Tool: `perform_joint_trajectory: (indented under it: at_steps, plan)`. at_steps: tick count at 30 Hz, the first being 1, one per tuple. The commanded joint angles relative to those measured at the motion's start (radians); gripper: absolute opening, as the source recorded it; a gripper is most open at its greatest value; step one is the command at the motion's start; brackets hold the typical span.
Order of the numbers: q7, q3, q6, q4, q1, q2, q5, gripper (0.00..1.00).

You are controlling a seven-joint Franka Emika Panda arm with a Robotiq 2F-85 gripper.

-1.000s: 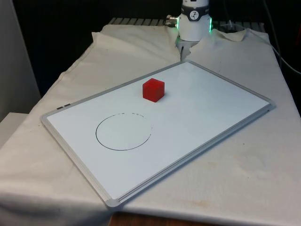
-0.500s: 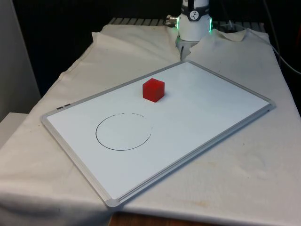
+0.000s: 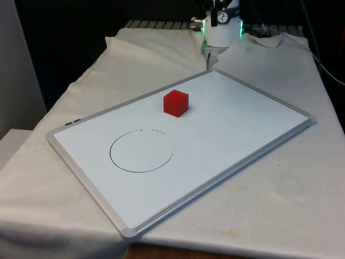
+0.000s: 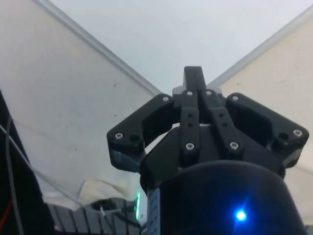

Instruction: Push the cube into the marked area.

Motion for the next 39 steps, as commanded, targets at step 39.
perform_joint_trajectory:
  at_steps: [39]
  plan:
    - [-0.218,-0.086,0.334,-0.047,-0.012,0.307,0.163,0.00]
